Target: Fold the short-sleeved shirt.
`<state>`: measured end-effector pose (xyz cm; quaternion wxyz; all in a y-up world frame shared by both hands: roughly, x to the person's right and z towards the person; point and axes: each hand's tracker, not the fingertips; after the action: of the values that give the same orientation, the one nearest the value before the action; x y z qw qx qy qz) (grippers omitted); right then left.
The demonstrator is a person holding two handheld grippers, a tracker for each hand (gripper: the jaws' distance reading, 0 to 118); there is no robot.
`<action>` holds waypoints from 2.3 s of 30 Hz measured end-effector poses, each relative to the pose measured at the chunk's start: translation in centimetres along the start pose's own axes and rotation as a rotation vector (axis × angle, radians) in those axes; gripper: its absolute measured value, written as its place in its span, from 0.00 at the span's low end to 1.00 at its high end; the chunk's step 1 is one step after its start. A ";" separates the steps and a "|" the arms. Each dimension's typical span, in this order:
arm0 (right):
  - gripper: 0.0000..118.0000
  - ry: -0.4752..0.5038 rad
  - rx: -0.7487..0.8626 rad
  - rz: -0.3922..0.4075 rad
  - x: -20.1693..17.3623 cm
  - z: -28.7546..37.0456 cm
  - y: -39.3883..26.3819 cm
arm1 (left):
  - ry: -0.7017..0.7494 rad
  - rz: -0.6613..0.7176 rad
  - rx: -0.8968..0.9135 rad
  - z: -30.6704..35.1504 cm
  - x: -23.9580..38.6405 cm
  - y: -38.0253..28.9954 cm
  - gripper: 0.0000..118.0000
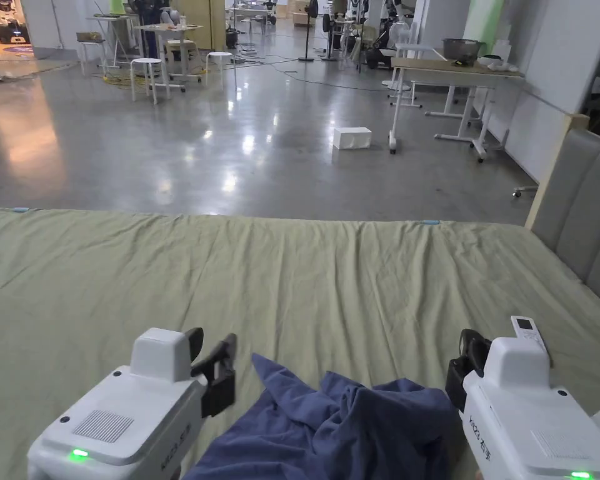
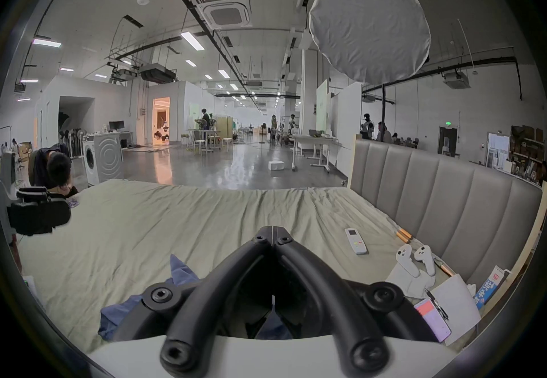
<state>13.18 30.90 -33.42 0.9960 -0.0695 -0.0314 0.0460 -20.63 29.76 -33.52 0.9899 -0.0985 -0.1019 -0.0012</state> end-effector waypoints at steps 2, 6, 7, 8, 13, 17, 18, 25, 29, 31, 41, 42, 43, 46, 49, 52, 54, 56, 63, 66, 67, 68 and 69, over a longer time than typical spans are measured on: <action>0.00 0.002 0.029 0.002 -0.8 0.1 0.4 | 0.072 0.012 0.033 1.0 -0.8 0.1 0.10; 0.00 0.010 0.071 0.021 -2.2 0.2 1.0 | 0.155 0.024 0.058 2.2 -1.7 0.4 0.01; 0.00 0.010 0.076 0.025 -2.4 0.2 1.0 | 0.165 0.013 0.055 2.4 -1.8 0.5 0.00; 0.00 0.012 0.083 0.028 -2.6 0.2 1.1 | 0.173 0.008 0.049 2.5 -1.8 0.5 0.00; 0.00 0.030 0.084 0.031 -3.3 0.0 1.1 | 0.193 0.039 -0.023 1.6 -2.6 -0.4 0.00; 0.00 0.045 0.063 0.039 -3.3 -0.3 0.7 | 0.132 0.099 -0.282 -1.0 -3.7 -3.9 0.00; 0.00 0.046 0.057 0.043 -3.2 -0.4 0.5 | 0.105 0.131 -0.359 -1.8 -4.3 -5.1 0.00; 0.00 0.035 0.000 0.036 -2.2 -0.8 -0.8 | 0.087 0.193 -0.623 -4.5 -5.1 -12.1 0.49; 0.00 0.028 -0.023 0.031 -1.9 -0.8 -1.4 | 0.099 0.283 -0.719 -5.8 -4.7 -15.2 0.65; 0.00 0.027 -0.041 0.028 -1.8 -0.9 -1.6 | 0.126 0.268 -0.799 -6.9 -4.5 -17.0 0.65; 0.00 0.015 -0.086 0.001 -1.2 -1.0 -2.6 | 0.125 -0.042 -0.837 -8.6 0.0 -18.3 0.13; 0.00 0.018 -0.091 -0.015 -1.2 -1.0 -2.6 | 0.119 -0.061 -0.841 -8.8 -0.2 -18.8 0.08; 0.00 0.021 -0.091 -0.024 -1.2 -1.0 -2.7 | 0.120 -0.055 -0.837 -8.8 -0.3 -18.8 0.06; 0.00 0.021 -0.093 -0.013 -1.1 -1.2 -2.9 | 0.106 0.057 -0.818 -8.6 -2.0 -18.5 0.04; 0.00 0.017 -0.099 -0.005 -0.7 -1.8 -3.0 | 0.067 0.119 -0.754 -7.6 -3.4 -17.0 0.04; 0.00 -0.001 -0.111 0.000 0.2 -2.8 -2.8 | 0.058 0.113 -0.652 -5.8 -3.7 -14.2 0.03; 0.00 -0.010 -0.119 0.003 0.9 -3.7 -2.6 | 0.046 0.133 -0.584 -4.2 -3.2 -11.6 0.03; 0.00 -0.018 -0.127 0.011 1.7 -4.7 -2.5 | 0.036 0.132 -0.540 -3.6 -3.4 -10.0 0.03; 0.00 -0.007 -0.285 0.051 4.4 -11.1 -3.2 | 0.082 0.142 -0.521 -2.3 -5.5 -6.6 0.03; 0.12 0.025 -0.415 0.070 5.3 -15.4 -5.3 | 0.092 0.129 -0.533 -2.6 -6.1 -7.0 0.03; 0.22 0.036 -0.501 0.068 5.4 -16.8 -6.3 | 0.094 0.121 -0.542 -2.6 -6.1 -7.2 0.03; 0.31 0.050 -0.585 0.065 5.5 -18.3 -7.3 | 0.097 0.121 -0.551 -2.7 -6.0 -7.4 0.03; 0.39 0.061 -0.648 0.039 5.7 -19.6 -8.6 | 0.096 0.123 -0.552 -2.7 -6.0 -7.7 0.03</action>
<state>20.92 20.35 -51.30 0.9214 -0.3850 -0.0132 0.0506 -26.13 21.56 -35.86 0.9275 -0.3703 -0.0445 0.0266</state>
